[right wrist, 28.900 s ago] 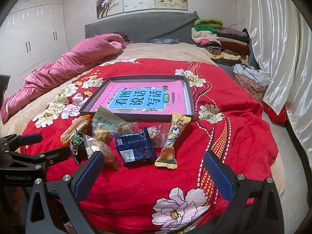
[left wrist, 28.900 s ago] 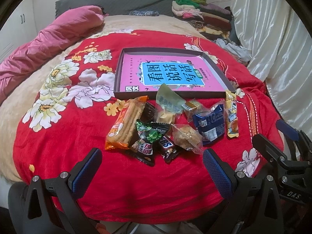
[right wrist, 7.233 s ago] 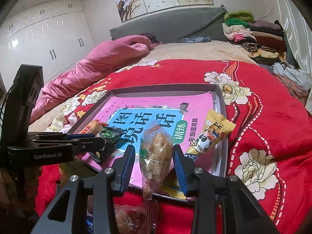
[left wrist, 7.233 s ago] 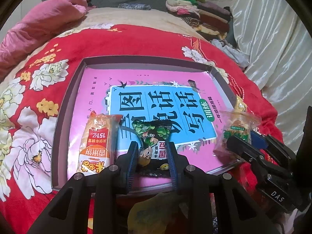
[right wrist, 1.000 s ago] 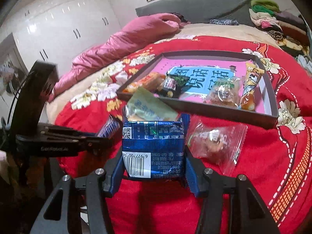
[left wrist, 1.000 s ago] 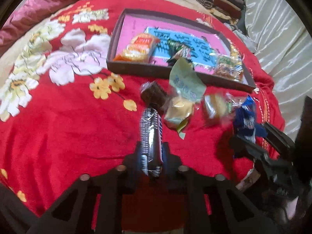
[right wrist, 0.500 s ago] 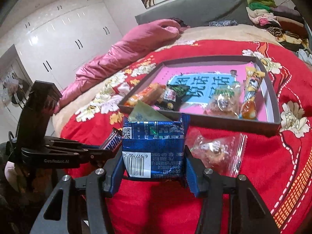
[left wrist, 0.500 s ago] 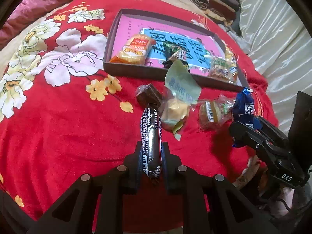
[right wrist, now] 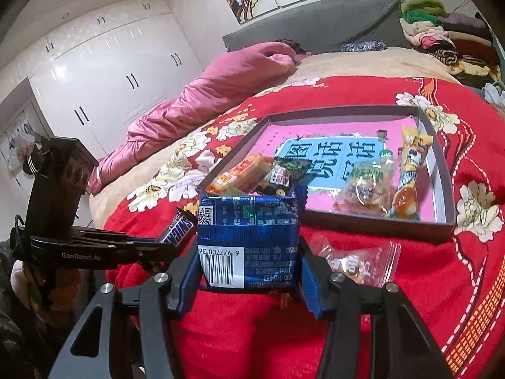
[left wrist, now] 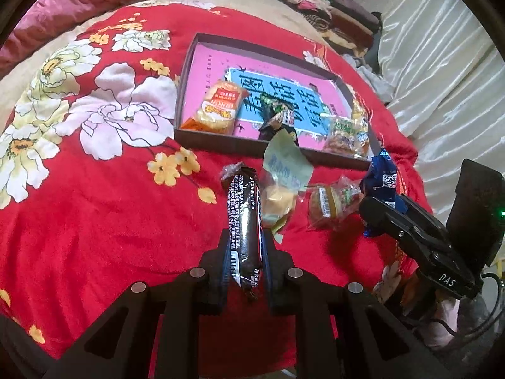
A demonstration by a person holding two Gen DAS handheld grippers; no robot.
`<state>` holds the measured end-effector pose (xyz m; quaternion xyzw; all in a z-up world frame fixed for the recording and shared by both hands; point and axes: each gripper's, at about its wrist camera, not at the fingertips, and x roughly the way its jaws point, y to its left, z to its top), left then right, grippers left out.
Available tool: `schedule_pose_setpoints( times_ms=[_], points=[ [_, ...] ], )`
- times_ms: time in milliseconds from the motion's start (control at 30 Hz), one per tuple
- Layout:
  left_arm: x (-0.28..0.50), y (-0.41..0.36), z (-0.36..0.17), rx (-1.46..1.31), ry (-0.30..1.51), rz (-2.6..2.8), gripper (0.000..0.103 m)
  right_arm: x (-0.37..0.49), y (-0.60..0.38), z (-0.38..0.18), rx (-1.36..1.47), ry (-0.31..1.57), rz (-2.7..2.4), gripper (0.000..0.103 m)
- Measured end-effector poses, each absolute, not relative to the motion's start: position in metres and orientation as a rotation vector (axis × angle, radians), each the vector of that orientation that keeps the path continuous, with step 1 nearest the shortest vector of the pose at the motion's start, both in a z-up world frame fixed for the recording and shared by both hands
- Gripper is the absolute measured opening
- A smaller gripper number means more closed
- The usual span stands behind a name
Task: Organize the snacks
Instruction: 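Carry the Snickers bar with the left tool while the right tool carries the blue pack into the tray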
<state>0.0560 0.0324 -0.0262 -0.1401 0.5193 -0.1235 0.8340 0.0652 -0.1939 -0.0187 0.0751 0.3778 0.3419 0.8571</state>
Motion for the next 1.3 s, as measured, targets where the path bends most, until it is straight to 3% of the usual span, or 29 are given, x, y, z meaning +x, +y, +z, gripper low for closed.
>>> schedule_pose_setpoints(
  times_ms=[1300],
  points=[
    [0.072, 0.053, 0.010, -0.345, 0.968, -0.260, 0.018, 0.113, -0.185, 0.007, 0.175, 0.678, 0.705, 0.055]
  ],
)
